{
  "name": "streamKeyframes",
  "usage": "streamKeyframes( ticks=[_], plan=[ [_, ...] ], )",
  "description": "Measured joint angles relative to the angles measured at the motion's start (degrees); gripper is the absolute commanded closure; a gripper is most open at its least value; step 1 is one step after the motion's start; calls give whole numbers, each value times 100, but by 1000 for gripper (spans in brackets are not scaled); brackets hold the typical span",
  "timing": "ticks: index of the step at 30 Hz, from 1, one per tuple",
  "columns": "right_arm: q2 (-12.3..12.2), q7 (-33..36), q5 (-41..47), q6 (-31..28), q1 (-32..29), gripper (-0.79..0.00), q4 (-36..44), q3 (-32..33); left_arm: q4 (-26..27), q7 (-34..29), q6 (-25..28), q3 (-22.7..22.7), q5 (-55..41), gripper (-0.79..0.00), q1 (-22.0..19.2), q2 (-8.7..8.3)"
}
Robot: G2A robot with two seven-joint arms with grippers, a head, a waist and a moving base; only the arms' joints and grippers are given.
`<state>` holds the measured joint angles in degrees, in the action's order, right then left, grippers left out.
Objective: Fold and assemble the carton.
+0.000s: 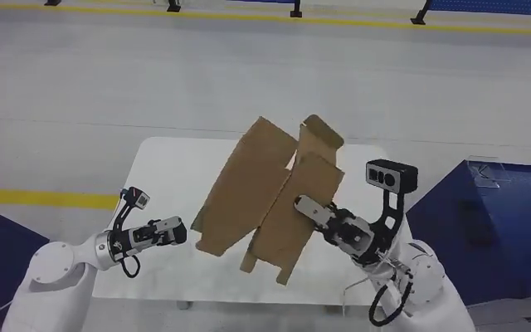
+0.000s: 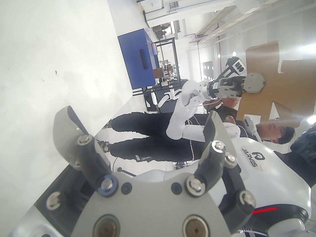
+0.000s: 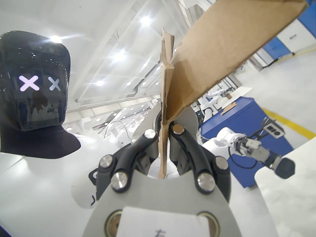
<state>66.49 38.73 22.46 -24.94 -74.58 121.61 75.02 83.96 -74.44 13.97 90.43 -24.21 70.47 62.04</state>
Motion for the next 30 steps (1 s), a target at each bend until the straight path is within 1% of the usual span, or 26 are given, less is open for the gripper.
streamKeyframes(
  ticks=[2,12,14,15,16,18,19,21,22,23,25,26,28,29,30],
  plan=[
    [-13,240,-140,-44,35,0,23,17,0,0,0,0,0,-785,0,0],
    [-11,221,-132,-43,31,0,29,26,0,0,0,0,0,-785,0,0],
    [1,-31,158,112,-12,0,51,139,0,0,0,0,0,-785,0,0],
    [1,-185,455,257,-47,0,51,246,0,0,0,0,0,-785,0,0],
    [-3,-292,1026,506,-97,0,69,408,0,0,0,0,0,-785,0,0],
    [-7,-266,2197,943,-169,0,74,659,0,0,0,0,0,-785,0,0],
    [-9,-175,3106,1337,-195,0,48,808,0,0,0,0,0,-785,0,0],
    [-12,-45,4543,2092,-198,0,-46,1011,0,0,0,0,0,-785,0,0],
    [-14,-13,5519,2689,-195,0,-131,1123,0,0,0,0,0,-785,0,0],
    [-18,-45,6204,3160,-186,0,-200,1193,0,0,0,0,0,-785,0,0],
    [-28,-233,7437,4076,-164,0,-319,1271,0,0,0,0,0,-785,0,0],
    [-35,-417,8195,4666,-148,0,-383,1264,0,0,0,0,0,-785,0,0],
    [-40,-719,9317,5450,-127,0,-484,1187,0,0,0,0,0,-785,0,0],
    [-43,-963,10105,5902,-122,0,-559,1100,0,0,0,0,0,-785,0,0],
    [-47,-1180,10697,6179,-112,0,-612,1037,0,0,0,0,0,-785,0,0]
  ],
)
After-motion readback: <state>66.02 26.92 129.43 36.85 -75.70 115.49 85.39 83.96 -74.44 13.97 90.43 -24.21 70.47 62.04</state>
